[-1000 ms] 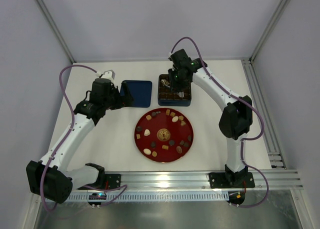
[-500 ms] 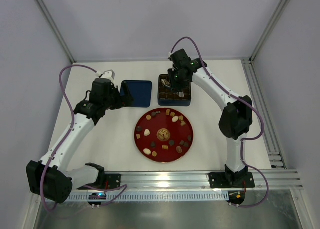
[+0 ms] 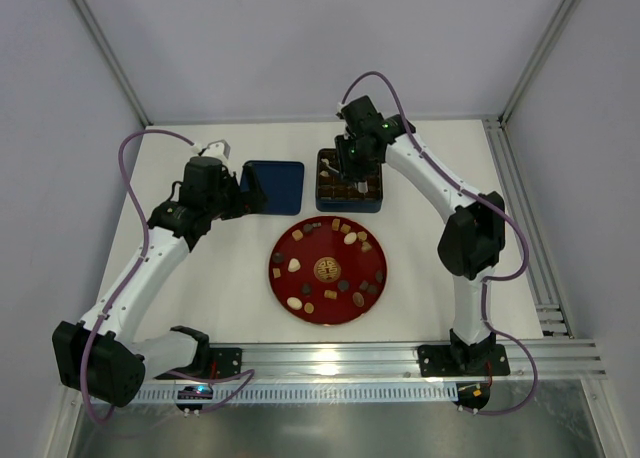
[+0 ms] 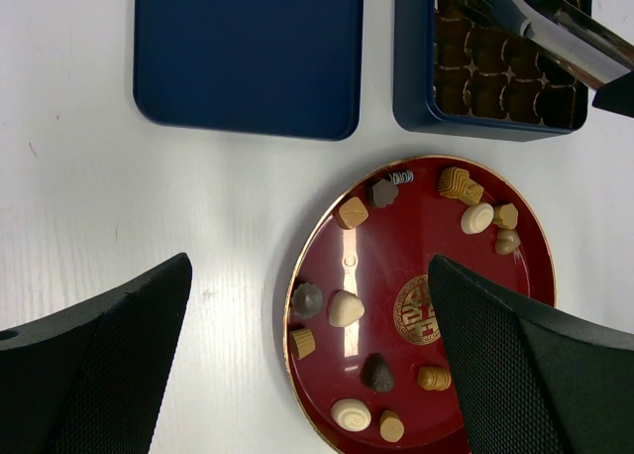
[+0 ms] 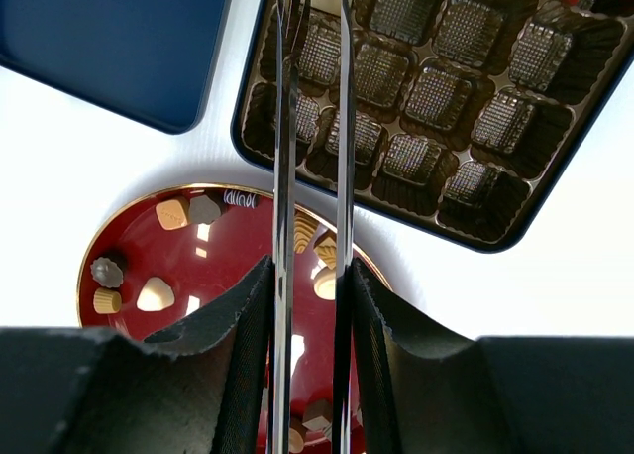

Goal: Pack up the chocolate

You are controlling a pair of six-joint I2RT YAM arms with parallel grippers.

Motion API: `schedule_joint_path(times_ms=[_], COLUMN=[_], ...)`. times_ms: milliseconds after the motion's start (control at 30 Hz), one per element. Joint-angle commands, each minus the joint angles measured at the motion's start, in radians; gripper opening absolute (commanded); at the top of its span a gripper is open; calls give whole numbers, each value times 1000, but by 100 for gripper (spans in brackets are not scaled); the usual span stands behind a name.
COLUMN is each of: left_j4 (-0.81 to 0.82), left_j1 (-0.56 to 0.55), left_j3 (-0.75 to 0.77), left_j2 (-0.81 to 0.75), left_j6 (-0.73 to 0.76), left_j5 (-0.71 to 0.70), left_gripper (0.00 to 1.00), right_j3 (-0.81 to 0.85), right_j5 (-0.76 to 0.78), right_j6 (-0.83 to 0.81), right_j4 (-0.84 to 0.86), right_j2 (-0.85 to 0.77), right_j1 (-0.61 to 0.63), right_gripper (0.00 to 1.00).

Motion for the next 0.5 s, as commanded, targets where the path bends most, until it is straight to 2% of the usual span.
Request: schedule_joint_path(times_ms=[0, 200, 400, 467], left_j4=[21, 21, 21, 21], left_j1=[5, 4, 5, 5], left_j3=[4, 6, 6, 7], left_j2=[-15, -14, -15, -14], left_j6=[11, 11, 9, 9], left_j5=[-9, -9, -4, -3], left_gripper=[100, 100, 100, 100], right_j3=[67, 84, -57, -168], right_j5=[2, 5, 17, 33], right_j6=[-11, -8, -6, 2], right_j4=[3, -27, -30, -34], right_j2=[-46, -90, -248, -320], right_j1=[1, 3, 47, 84], right_gripper=[37, 37, 37, 37])
